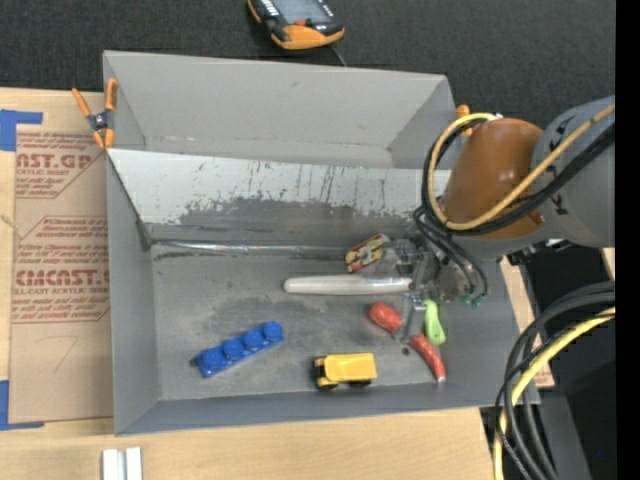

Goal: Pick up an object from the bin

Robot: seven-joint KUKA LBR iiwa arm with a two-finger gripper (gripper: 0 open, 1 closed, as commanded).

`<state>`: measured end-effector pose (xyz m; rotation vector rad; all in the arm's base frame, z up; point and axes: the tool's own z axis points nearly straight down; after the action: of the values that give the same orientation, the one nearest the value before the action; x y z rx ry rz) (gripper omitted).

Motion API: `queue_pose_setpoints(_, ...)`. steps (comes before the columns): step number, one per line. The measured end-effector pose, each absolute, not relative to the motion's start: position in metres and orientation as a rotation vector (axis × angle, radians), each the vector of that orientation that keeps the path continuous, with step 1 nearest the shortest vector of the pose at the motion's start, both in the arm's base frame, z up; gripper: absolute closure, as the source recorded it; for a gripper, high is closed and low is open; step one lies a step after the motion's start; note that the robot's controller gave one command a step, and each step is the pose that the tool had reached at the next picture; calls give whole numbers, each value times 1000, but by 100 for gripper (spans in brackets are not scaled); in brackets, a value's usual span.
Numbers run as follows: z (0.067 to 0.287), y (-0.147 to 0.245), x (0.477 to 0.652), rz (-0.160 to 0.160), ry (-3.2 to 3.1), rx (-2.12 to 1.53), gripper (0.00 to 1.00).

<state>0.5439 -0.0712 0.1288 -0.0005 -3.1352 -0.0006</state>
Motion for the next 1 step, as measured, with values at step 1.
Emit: queue_pose_setpoints(1,133,-71,546,1,-3143,2,0)
